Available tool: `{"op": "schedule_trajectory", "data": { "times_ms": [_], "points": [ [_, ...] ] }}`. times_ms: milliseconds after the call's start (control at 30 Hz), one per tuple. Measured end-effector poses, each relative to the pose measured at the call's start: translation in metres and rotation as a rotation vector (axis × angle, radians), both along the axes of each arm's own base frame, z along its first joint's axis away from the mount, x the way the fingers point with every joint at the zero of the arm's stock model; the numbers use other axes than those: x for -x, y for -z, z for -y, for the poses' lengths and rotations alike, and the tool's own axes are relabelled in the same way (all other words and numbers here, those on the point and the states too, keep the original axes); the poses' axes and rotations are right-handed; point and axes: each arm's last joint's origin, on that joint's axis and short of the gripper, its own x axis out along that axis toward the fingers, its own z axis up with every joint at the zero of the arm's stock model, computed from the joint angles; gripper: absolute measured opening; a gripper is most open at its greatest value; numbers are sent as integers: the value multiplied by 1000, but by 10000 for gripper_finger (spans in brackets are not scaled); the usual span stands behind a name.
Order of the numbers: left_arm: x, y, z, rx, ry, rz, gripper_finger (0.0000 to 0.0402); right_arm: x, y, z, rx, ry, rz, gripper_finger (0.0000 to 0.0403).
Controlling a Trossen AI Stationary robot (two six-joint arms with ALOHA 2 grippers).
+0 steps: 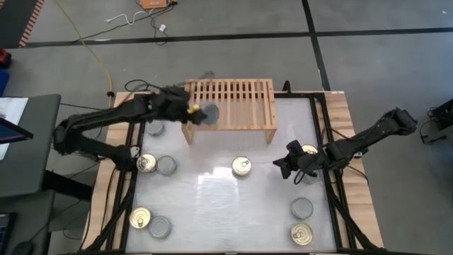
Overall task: Stack canned seafood by type on shelf
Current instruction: Put the green tuna can on the shelf
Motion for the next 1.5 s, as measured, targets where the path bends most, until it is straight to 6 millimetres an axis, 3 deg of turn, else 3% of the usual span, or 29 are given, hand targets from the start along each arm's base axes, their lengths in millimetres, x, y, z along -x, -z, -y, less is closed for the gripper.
{"op": "schedule_trajectory", "data": {
  "times_ms": [133,367,533,667,833,1067,1300,1500],
  "points": [
    [31,23,-32,62,-92,112,132,-4,-1,9,-9,59,17,22],
    [68,46,-79,151,-172,254,132,-8,-2,26,-13,162,34,22],
    [77,56,-109,184,-173,305,132,-11,-1,35,-10,215,27,22],
    [73,67,-129,256,-126,369,132,-14,2,39,-9,241,24,22],
    [68,78,-137,313,-119,379,132,-23,6,40,-12,252,31,22],
    [68,78,-138,318,-131,380,134,-34,13,38,-15,249,41,22],
    [69,80,-138,347,-144,367,229,-37,14,38,-17,244,45,22],
    [68,80,-137,361,-150,375,242,-37,13,37,-15,237,51,22]
  ]
}}
